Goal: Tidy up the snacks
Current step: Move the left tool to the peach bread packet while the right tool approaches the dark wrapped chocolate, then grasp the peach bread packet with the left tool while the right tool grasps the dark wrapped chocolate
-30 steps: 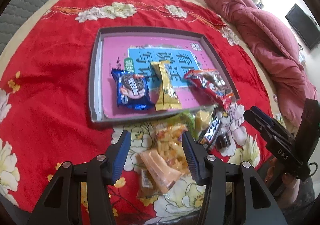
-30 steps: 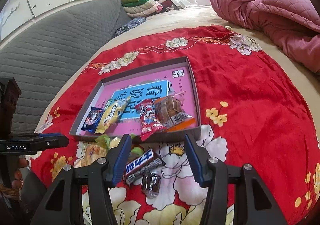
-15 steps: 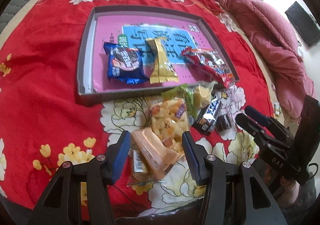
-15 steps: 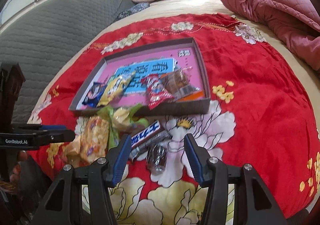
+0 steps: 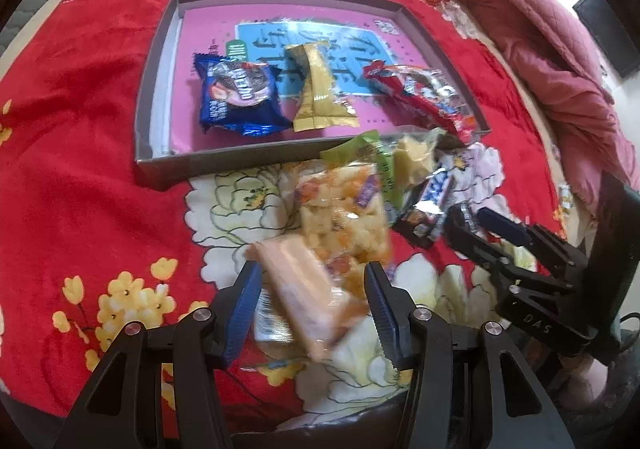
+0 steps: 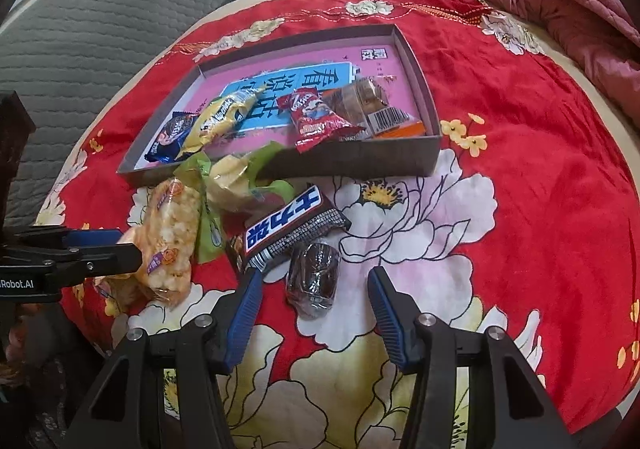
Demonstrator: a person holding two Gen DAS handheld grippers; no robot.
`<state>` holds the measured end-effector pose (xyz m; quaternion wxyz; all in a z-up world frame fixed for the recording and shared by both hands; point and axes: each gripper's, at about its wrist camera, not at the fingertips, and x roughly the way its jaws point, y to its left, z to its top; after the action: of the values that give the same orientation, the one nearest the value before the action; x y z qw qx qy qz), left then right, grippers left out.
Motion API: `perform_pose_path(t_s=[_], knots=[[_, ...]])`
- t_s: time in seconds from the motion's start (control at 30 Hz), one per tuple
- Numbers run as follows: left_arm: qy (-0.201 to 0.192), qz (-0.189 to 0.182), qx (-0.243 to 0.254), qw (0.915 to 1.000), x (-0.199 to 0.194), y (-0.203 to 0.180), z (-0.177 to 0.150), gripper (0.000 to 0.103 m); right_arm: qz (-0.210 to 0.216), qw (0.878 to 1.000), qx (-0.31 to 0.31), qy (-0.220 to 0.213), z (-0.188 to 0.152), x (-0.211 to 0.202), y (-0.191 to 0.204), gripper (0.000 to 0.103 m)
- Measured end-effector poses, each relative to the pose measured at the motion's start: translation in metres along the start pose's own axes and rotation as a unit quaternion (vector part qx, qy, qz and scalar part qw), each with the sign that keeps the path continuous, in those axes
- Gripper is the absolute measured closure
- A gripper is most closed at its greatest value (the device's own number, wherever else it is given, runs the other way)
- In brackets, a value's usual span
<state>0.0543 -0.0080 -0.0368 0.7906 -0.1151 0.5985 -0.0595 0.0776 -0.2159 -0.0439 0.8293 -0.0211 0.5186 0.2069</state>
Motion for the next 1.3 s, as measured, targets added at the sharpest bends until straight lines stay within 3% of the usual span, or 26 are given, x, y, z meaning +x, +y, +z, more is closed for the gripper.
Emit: perform_pose_path(t_s=[0.27, 0.43, 0.73, 1.3], knots=[[-0.003, 0.017, -0.016, 0.9997, 0.000, 0.016, -0.002, 0.048, 0.004, 1.000, 0.005, 0.004, -0.002, 0.003, -0.003, 0.050], [0.000, 0.018, -0.022, 0.9996, 0.001, 0.023, -0.003, 0.049, 0.003, 1.000, 0.008, 0.002, -0.001, 0.006, -0.007, 0.060], [0.015, 0.001, -0.015, 0.9998, 0.010, 0.021, -0.007, 0.069, 0.019, 1.000, -0.009, 0.003, 0.000, 0.011, -0.001, 0.073], [-0.017, -0.011, -0.038, 0.9991, -0.003, 0.034, -0.004, 0.076, 0.042, 0.999, 0.012, -0.020, 0.001, 0.002, -0.009, 0.074]])
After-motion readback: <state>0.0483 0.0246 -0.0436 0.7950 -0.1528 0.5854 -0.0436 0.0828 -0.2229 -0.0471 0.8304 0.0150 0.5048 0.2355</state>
